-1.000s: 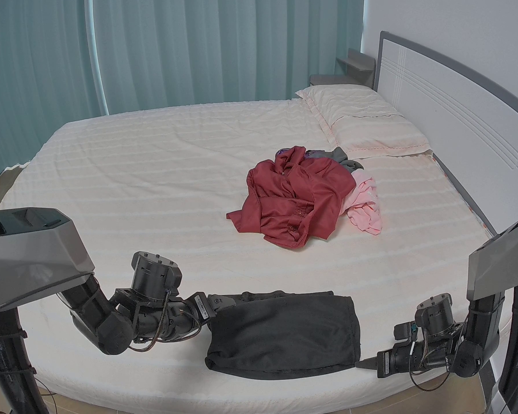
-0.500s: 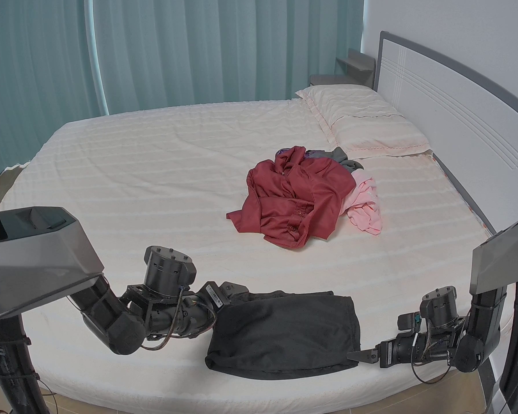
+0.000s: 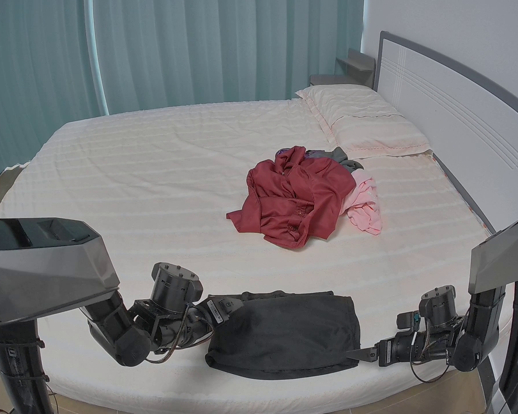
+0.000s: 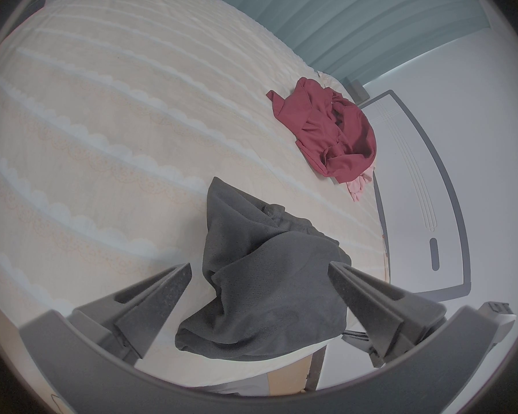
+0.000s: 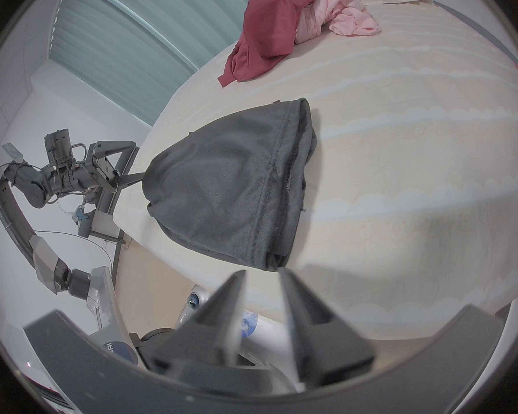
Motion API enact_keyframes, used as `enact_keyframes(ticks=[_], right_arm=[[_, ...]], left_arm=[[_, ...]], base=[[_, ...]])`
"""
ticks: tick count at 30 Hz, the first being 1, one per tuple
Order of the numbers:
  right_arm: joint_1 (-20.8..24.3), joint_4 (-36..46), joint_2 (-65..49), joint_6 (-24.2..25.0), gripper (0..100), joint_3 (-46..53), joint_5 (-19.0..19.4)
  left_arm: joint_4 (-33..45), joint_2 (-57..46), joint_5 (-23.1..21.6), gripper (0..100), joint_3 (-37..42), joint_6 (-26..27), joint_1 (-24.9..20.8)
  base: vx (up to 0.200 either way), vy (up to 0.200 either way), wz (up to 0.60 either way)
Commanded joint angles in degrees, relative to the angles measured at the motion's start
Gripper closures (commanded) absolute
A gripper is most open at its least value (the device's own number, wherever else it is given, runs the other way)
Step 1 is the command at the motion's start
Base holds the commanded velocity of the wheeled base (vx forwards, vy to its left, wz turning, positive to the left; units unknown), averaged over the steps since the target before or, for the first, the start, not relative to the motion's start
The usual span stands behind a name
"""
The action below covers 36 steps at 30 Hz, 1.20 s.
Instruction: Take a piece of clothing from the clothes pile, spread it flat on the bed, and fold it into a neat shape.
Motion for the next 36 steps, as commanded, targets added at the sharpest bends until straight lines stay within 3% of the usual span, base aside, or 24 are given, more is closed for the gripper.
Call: enact_keyframes(ticks=[1,4,5,17,27,28,36], right_arm=[[0.04,-0.24,0.81,0.01,0,-0.01,0.01],[0.04,-0.51,1.07,0.01,0,-0.01,0.01],[0.22,-0.59,1.34,0.01,0,-0.01,0.01],[0.31,-0.51,1.51,0.45,0,-1.24,0.01],[0.40,-0.51,1.60,0.72,0,-1.41,0.01],[0.48,-0.51,1.60,0.72,0,-1.41,0.01],[0.40,-0.51,1.60,0.72,0,-1.33,0.01]], left_arm=[[3.39,-3.48,-2.20,0,0.99,1.92,1.97],[4.62,-2.86,-2.73,0,-1.30,1.74,3.64],[4.71,1.09,-1.06,0,-4.20,0.68,4.52],[5.06,9.53,5.18,0,-13.16,0.42,4.08],[7.69,11.29,5.71,0,-16.77,3.15,3.73],[7.69,11.29,5.71,100,-16.77,3.15,3.64],[7.61,11.20,7.99,100,-16.41,2.97,4.17]], base=[[0.000,0.000,0.00],[0.000,0.000,0.00],[0.000,0.000,0.00],[0.000,0.000,0.00],[0.000,0.000,0.00],[0.000,0.000,0.00],[0.000,0.000,0.00]])
